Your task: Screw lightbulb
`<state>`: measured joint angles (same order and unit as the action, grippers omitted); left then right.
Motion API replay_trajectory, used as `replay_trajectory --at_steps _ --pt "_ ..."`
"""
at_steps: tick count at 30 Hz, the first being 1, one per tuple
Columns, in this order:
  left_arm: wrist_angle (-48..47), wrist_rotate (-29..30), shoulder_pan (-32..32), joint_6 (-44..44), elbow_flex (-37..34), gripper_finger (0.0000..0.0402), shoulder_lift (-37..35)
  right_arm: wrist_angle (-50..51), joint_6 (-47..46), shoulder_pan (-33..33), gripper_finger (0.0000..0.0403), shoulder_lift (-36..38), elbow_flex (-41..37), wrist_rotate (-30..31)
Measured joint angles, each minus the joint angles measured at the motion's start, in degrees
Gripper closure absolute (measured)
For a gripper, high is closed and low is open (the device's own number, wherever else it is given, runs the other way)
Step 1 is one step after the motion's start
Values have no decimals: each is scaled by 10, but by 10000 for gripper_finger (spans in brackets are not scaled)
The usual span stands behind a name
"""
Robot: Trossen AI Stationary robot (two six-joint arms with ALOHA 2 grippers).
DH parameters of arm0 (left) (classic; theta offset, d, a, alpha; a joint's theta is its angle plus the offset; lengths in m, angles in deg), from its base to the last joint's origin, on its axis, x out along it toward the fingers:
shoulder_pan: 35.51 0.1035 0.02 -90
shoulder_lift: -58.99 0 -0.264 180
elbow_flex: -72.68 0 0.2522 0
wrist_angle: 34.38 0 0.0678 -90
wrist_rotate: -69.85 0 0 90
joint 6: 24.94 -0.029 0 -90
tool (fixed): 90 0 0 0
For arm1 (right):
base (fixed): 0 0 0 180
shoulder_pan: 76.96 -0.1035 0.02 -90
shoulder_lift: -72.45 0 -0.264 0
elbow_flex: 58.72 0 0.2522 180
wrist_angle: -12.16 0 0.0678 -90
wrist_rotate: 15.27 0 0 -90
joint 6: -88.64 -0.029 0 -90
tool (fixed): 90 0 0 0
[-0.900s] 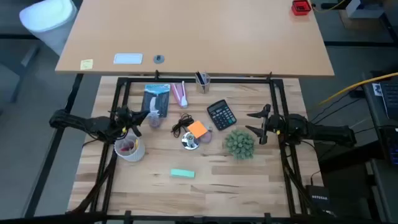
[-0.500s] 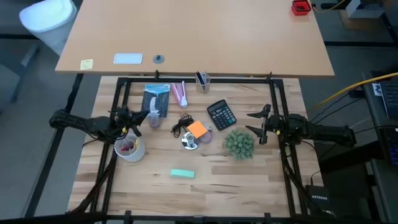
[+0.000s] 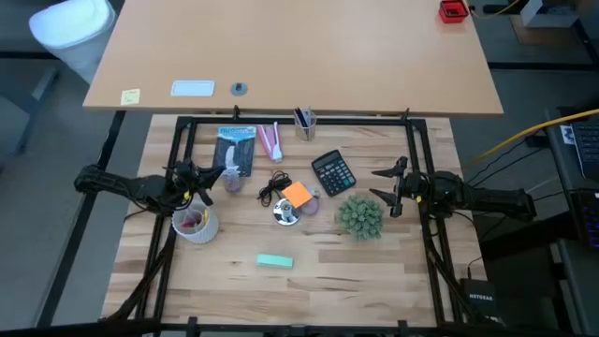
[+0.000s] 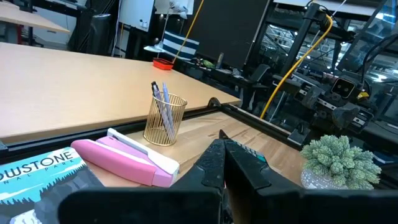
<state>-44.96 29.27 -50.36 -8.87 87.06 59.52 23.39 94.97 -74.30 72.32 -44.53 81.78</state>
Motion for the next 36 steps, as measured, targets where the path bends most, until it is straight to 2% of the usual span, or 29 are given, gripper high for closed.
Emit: replay_trajectory --at_steps 20,25,36 --pt "0 0 0 0 0 402 0 -2 0 0 139 0 0 0" --pt "0 0 0 0 0 402 0 -7 0 0 139 0 0 38" --pt "0 0 0 0 0 402 0 -8 0 0 139 0 0 40"
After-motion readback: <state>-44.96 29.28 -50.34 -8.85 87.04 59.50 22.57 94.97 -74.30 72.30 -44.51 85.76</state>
